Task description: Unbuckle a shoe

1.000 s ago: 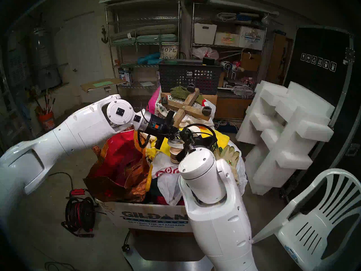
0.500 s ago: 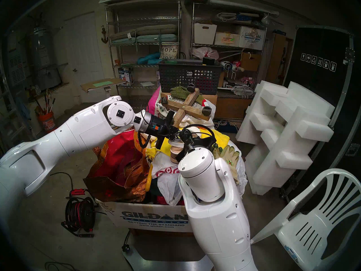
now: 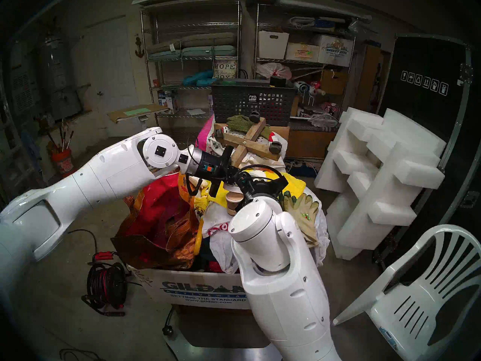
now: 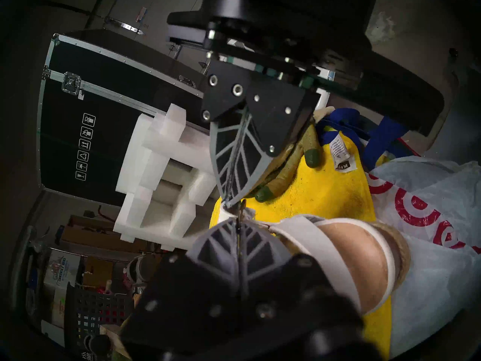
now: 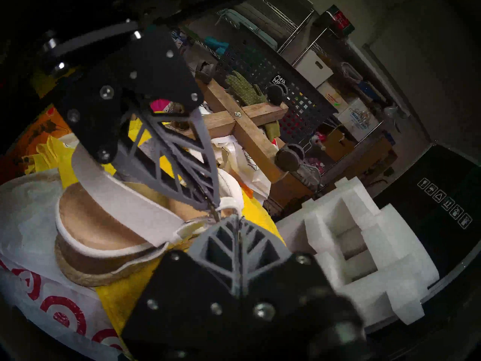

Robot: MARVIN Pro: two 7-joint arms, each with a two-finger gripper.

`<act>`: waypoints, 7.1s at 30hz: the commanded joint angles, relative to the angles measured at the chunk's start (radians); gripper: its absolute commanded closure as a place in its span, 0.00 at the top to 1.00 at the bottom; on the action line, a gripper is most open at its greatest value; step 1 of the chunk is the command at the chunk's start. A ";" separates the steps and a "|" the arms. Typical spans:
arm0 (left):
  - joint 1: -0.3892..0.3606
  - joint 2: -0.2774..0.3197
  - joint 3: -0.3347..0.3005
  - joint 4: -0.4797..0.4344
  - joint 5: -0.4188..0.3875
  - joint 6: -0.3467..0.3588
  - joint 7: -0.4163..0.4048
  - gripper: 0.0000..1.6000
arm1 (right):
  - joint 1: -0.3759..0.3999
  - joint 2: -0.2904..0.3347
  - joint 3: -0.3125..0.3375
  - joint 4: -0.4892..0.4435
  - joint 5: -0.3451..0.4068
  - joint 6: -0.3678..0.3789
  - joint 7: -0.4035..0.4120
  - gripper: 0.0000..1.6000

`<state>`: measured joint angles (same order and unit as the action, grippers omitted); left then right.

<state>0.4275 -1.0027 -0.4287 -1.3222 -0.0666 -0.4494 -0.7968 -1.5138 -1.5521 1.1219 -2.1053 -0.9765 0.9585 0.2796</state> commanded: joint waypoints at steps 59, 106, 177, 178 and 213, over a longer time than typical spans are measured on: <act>-0.013 0.006 -0.010 0.005 -0.015 -0.018 -0.009 0.00 | 0.030 0.098 -0.021 -0.108 -0.177 0.001 0.235 0.42; -0.020 0.004 -0.008 0.038 -0.010 -0.041 -0.011 0.00 | 0.027 0.096 0.003 -0.094 -0.146 0.001 0.280 0.49; -0.024 0.020 -0.001 0.010 -0.011 -0.043 -0.011 0.00 | 0.038 0.077 -0.004 -0.080 -0.227 0.001 0.330 0.44; -0.024 0.021 -0.001 0.008 -0.012 -0.044 -0.012 0.00 | 0.039 0.077 -0.002 -0.078 -0.227 0.001 0.331 0.45; -0.025 0.022 -0.001 -0.005 -0.010 -0.045 -0.018 0.00 | 0.077 0.061 0.016 -0.040 -0.221 -0.025 0.338 0.00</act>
<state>0.4241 -0.9809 -0.4148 -1.3192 -0.0781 -0.5035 -0.8184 -1.4582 -1.4817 1.1421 -2.1255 -1.1938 0.9449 0.6370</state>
